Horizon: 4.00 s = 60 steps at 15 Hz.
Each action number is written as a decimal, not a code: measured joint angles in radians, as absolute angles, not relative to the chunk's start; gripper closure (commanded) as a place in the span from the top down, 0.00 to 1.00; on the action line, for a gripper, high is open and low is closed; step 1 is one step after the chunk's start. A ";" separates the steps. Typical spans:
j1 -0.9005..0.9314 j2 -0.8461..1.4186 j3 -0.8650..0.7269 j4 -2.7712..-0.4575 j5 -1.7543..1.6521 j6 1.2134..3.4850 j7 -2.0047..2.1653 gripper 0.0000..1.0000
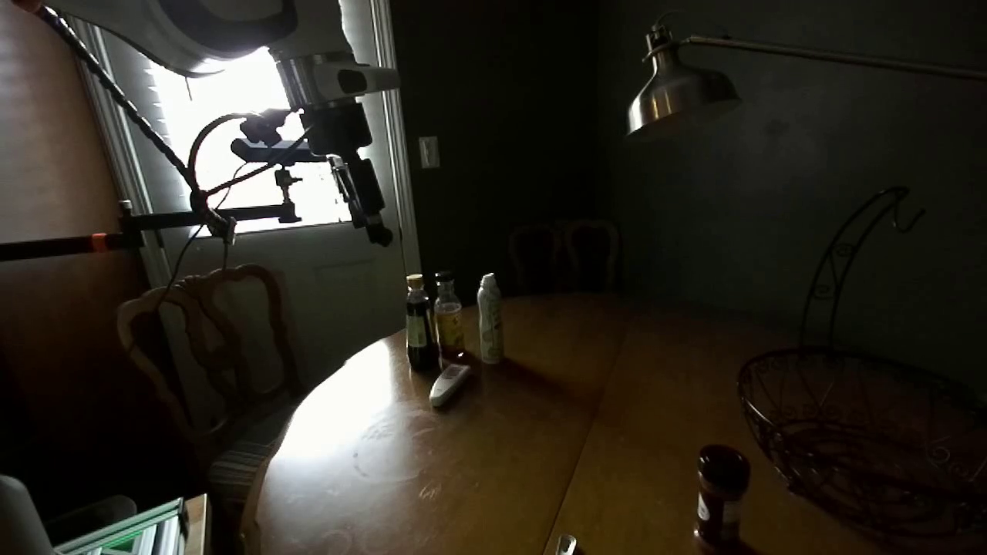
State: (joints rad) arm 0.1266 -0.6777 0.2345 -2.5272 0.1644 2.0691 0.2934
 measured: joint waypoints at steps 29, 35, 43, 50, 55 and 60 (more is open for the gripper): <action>0.125 -0.667 0.219 -2.533 0.162 2.069 0.267 1.00; 0.085 -0.602 0.115 -2.652 0.067 2.192 0.063 1.00; -0.054 -0.397 0.059 -2.765 -0.211 2.552 -0.056 1.00; -0.054 -0.383 0.056 -2.753 -0.217 2.558 -0.056 1.00; -0.077 -0.324 0.049 -2.750 -0.247 2.626 -0.056 1.00; -0.143 -0.150 0.029 -2.739 -0.354 2.834 -0.056 1.00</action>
State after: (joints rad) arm -0.1431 -0.1495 0.0288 -2.7386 -0.3536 2.8338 -0.0564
